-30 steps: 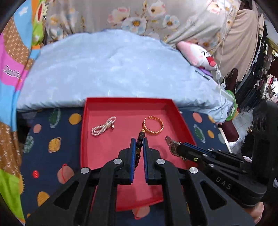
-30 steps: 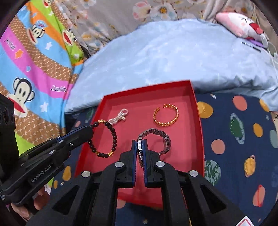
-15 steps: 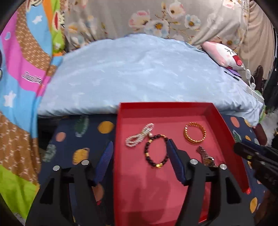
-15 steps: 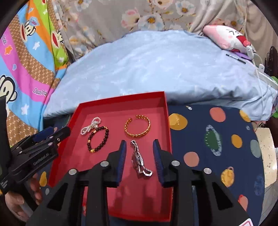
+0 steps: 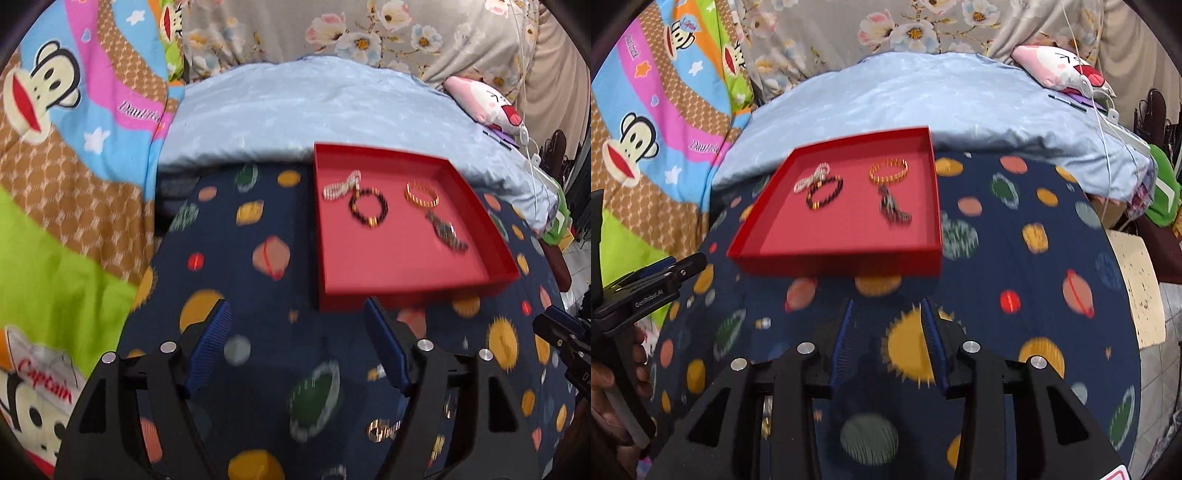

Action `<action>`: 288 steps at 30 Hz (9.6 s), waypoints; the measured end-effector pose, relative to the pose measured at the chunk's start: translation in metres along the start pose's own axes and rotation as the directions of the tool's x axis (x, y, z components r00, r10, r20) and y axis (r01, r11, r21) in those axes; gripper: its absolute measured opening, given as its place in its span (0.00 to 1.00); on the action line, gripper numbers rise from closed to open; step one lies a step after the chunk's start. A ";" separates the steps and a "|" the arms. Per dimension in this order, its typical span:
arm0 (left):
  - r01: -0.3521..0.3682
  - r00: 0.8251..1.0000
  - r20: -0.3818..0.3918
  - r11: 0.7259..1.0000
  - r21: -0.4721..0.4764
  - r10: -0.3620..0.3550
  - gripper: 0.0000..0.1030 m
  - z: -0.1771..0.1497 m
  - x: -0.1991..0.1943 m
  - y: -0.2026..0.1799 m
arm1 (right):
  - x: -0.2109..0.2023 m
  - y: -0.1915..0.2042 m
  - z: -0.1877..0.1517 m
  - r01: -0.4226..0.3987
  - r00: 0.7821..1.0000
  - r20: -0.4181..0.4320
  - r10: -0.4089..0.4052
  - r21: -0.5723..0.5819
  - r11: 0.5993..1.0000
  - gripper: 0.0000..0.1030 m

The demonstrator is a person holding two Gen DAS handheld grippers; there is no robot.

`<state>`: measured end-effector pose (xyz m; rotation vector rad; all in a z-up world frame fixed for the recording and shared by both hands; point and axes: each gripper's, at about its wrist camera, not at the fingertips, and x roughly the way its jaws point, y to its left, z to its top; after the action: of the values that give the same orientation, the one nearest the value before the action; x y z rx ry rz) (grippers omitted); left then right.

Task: Organize jewelry
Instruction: 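Withdraw both grippers from the tray toward the remaining jewelry, then grasp the gold watch with the left gripper, then lift the gold watch with the left gripper while the right gripper moves to the silver ring, then carry the gold watch and silver ring into the red tray and open both grippers, then withdraw both grippers from the tray toward the remaining earrings, then grasp the gold drop earring with the right gripper while the left gripper grasps the silver pendant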

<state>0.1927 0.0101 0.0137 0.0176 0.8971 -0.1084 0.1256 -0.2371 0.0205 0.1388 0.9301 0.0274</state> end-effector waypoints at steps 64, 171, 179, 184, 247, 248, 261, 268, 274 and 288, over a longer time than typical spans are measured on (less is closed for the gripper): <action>0.245 0.968 -0.065 0.969 0.009 -0.244 0.11 -0.083 -0.076 -0.013 | -0.004 0.041 -0.081 -0.085 0.987 -0.138 0.081 -0.028 0.996 0.35; 0.251 0.967 0.031 0.968 -0.006 -0.251 0.11 0.100 0.049 -0.049 | 0.097 0.025 0.090 -0.097 0.995 -0.027 0.097 -0.021 0.995 0.18; 0.206 0.977 0.047 0.978 0.014 -0.207 0.26 0.098 0.060 -0.051 | 0.105 0.024 0.090 -0.080 0.996 -0.027 0.080 -0.011 0.997 0.25; 0.193 0.980 0.060 0.981 -0.035 -0.191 0.42 0.098 0.051 -0.037 | 0.087 0.017 0.091 -0.083 0.997 0.012 0.083 0.014 0.996 0.29; 0.167 0.961 -0.206 0.980 -0.110 -0.187 0.48 -0.099 -0.017 0.002 | 0.047 0.085 -0.072 -0.236 0.951 -0.217 0.221 -0.048 0.970 0.03; 0.176 0.958 -0.207 0.978 -0.114 -0.196 0.48 -0.098 -0.016 0.000 | 0.045 0.084 -0.072 -0.233 0.953 -0.211 0.217 -0.052 0.971 0.02; 0.254 0.933 -0.237 0.962 -0.101 -0.271 0.47 -0.092 0.000 -0.039 | 0.017 0.042 -0.078 -0.167 0.969 -0.182 0.164 0.001 0.986 0.02; 0.247 0.943 -0.209 0.966 -0.079 -0.258 0.35 -0.085 0.008 -0.046 | 0.012 0.034 -0.079 -0.169 0.970 -0.171 0.170 0.022 0.985 0.02; 0.229 0.948 -0.210 0.971 -0.068 -0.238 0.18 -0.083 0.015 -0.044 | 0.013 0.033 -0.078 -0.171 0.970 -0.171 0.174 0.030 0.985 0.02; 0.259 0.951 -0.167 0.966 -0.021 -0.258 0.08 -0.078 0.006 -0.048 | 0.014 0.032 -0.078 -0.174 0.968 -0.175 0.178 0.041 0.984 0.02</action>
<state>0.1305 -0.0334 -0.0386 -0.0916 1.0664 -0.3565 0.0728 -0.1963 -0.0320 0.2457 1.0946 0.1954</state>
